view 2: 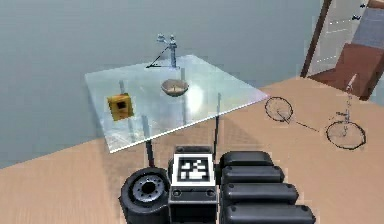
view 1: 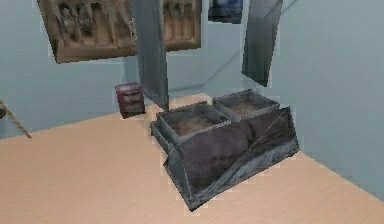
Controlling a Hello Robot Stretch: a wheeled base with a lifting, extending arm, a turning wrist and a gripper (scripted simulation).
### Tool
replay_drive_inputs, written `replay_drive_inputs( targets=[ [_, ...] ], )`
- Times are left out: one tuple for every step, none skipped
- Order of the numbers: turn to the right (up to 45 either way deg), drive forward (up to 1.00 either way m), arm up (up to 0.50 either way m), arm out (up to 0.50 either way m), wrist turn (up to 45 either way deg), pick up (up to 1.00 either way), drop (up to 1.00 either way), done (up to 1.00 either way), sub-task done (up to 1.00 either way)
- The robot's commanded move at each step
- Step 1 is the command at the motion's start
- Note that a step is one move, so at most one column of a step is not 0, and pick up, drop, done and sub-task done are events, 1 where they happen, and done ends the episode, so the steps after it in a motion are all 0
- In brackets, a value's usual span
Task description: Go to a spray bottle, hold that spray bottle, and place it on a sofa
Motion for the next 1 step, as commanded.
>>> replay_drive_inputs(
  targets=[
    [45.0, 0.0, 0.0, 0.0, 0.0, 0.0, 0.0, 0.0, 0.0]
  ],
)
